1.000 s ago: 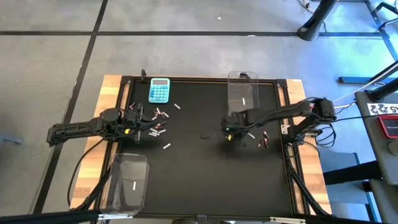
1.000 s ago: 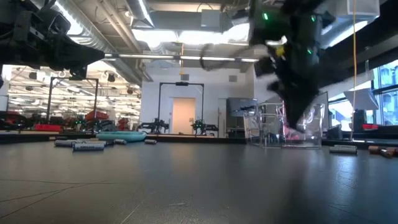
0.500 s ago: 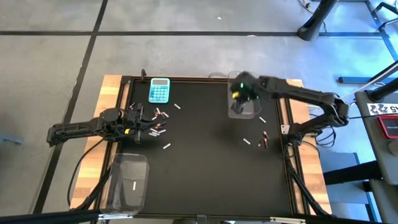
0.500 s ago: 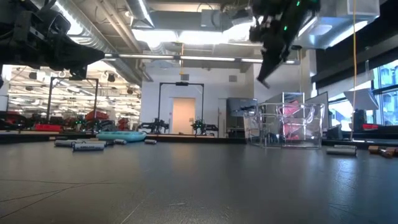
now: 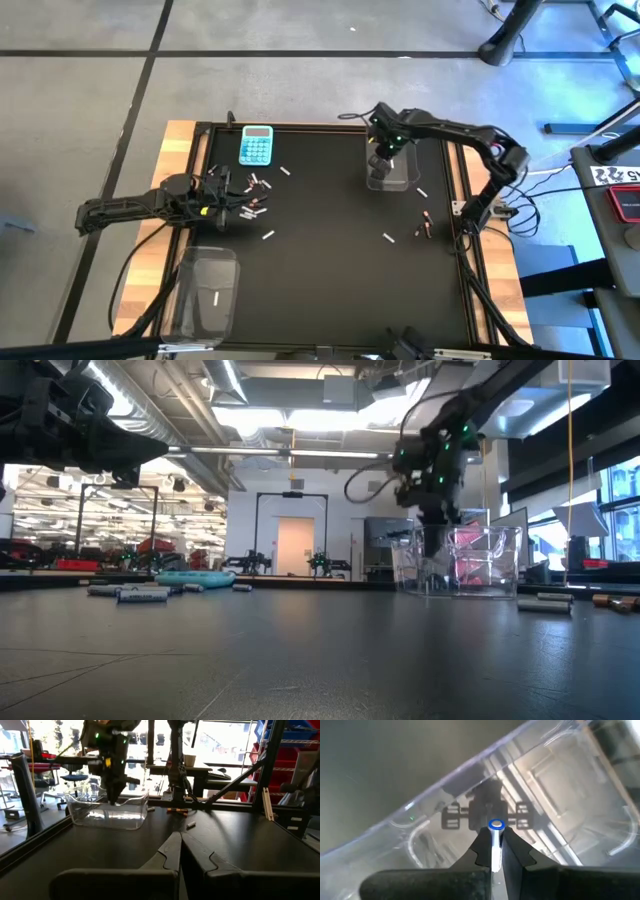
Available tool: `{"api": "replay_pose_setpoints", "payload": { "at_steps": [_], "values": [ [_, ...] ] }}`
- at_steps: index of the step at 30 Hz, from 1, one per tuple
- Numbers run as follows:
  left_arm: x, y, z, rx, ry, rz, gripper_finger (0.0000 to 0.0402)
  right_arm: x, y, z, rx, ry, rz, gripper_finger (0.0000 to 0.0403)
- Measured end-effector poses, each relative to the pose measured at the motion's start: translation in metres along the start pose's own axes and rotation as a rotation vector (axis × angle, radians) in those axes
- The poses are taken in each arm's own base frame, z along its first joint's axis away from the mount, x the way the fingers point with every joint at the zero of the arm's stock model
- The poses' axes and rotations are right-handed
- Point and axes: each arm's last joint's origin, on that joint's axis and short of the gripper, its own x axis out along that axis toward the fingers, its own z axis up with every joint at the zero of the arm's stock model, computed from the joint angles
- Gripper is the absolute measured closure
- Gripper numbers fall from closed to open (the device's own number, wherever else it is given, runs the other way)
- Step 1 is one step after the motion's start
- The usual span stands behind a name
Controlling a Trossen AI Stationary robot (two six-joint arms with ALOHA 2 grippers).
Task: Sort batteries
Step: Put the white battery into the top transparent bin
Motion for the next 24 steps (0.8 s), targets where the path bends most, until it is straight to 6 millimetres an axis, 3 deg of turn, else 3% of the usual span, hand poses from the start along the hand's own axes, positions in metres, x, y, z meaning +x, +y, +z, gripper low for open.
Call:
{"api": "replay_pose_setpoints", "payload": {
  "at_steps": [11,19,24],
  "values": [
    [0.0,0.0,0.0,0.0,0.0,0.0,0.0402,0.038,-0.007,-0.001,-0.088,0.114,0.014,0.0386],
    [0.0,0.0,0.0,0.0,0.0,0.0,0.0402,0.042,-0.007,-0.002,-0.098,0.129,0.018,0.0385],
    [0.0,0.0,0.0,0.0,0.0,0.0,0.0402,0.042,-0.007,-0.001,-0.099,0.127,0.014,0.0356]
  ]
}}
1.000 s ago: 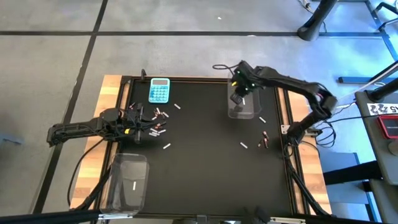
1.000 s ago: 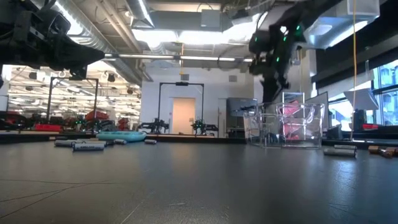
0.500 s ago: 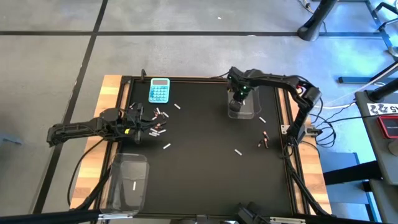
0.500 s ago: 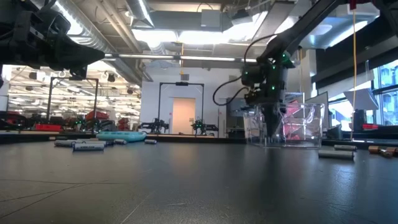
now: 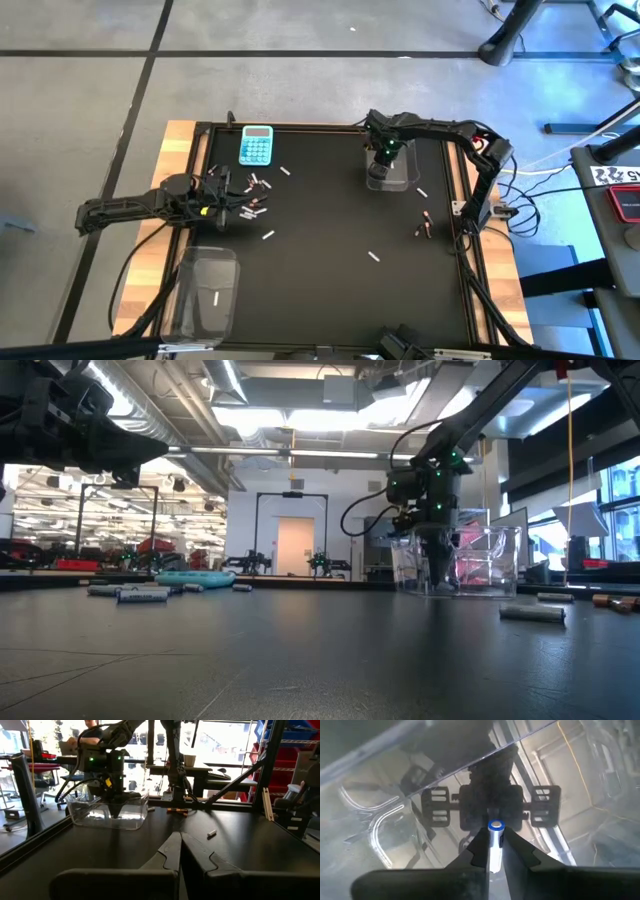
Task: Sort batteries
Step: Put the white battery into the top transparent bin
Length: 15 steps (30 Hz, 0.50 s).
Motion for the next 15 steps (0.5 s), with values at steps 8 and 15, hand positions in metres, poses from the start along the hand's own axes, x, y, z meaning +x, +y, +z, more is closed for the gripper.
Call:
{"api": "replay_pose_setpoints", "payload": {
  "at_steps": [8,15],
  "values": [
    [0.0,0.0,0.0,0.0,0.0,0.0,0.0402,-0.006,-0.002,0.004,-0.003,0.004,-0.065,0.0258],
    [0.0,0.0,0.0,0.0,0.0,0.0,0.0402,-0.09,0.008,0.018,0.03,-0.069,-0.241,0.0246]
  ]
}}
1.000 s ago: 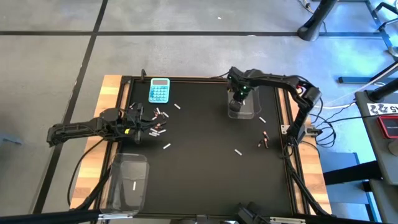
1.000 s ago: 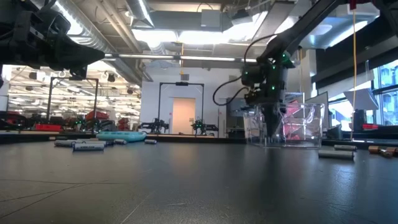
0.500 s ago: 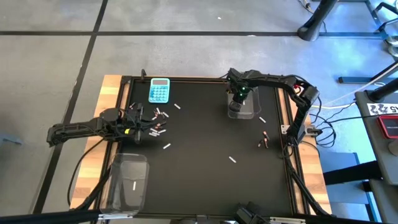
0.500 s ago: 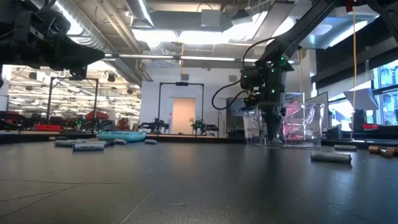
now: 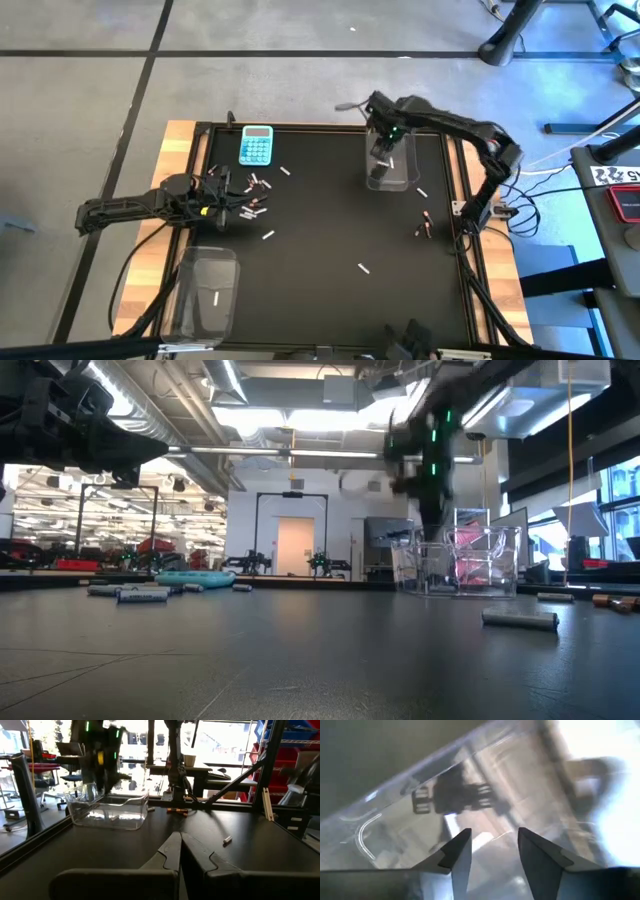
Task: Sort batteries
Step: Put the white battery into the top transparent bin
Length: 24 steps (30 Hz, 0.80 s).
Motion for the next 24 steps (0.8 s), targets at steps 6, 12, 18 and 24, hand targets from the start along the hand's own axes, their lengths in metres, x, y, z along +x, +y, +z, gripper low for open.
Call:
{"api": "replay_pose_setpoints", "payload": {
  "at_steps": [6,12,18,24],
  "values": [
    [0.0,0.0,0.0,0.0,0.0,0.0,0.0402,-0.115,0.041,-0.014,-0.052,-0.315,0.011,0.0284],
    [0.0,0.0,0.0,0.0,0.0,0.0,0.0402,-0.167,0.13,-0.058,-0.19,-0.453,0.305,0.0315],
    [0.0,0.0,0.0,0.0,0.0,0.0,0.0402,-0.155,0.232,-0.105,-0.315,-0.439,0.533,0.0335],
    [0.0,0.0,0.0,0.0,0.0,0.0,0.0402,-0.126,0.322,-0.145,-0.33,-0.507,0.79,0.0327]
  ]
}}
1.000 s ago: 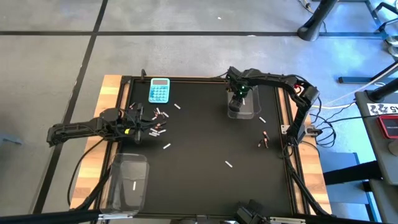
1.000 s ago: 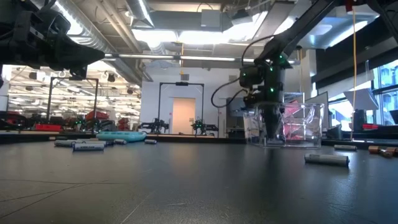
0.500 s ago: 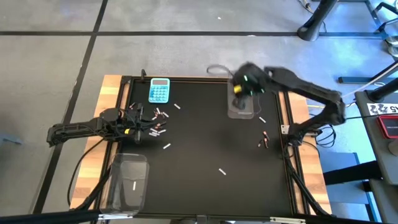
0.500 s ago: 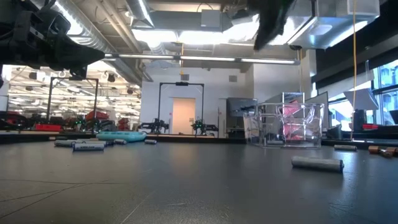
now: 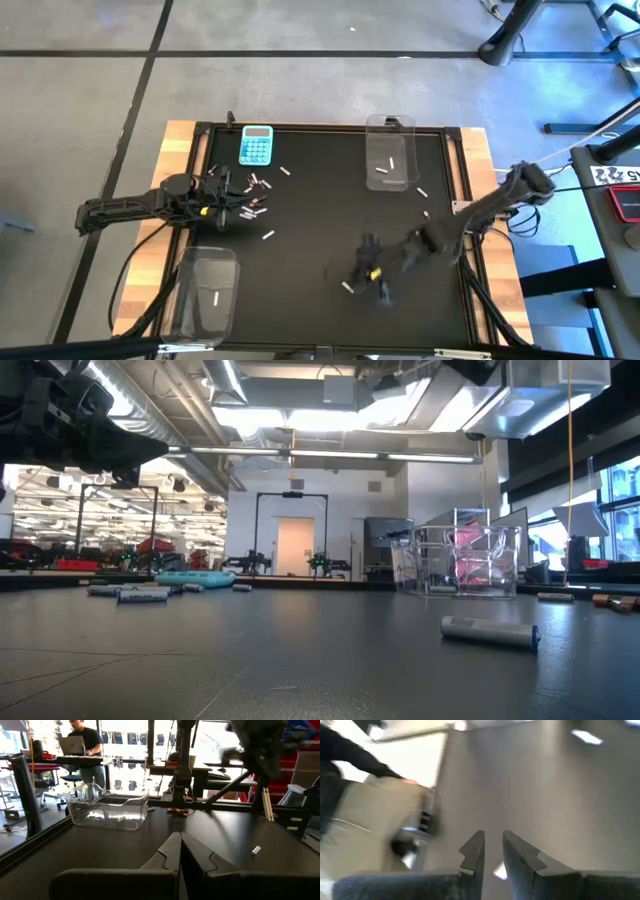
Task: Sort batteries
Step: Put the white battery into the top transparent bin
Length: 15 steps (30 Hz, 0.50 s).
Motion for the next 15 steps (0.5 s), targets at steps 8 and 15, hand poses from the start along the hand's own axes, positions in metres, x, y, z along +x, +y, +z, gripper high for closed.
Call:
{"api": "replay_pose_setpoints", "payload": {
  "at_steps": [8,15],
  "values": [
    [0.0,0.0,0.0,0.0,-0.001,0.0,0.0402,0.08,0.029,-0.04,-0.037,-0.006,0.008,0.0249],
    [0.0,0.0,0.0,0.0,0.0,0.0,0.0402,0.12,0.035,-0.077,-0.143,-0.007,-0.164,0.0227]
  ]
}}
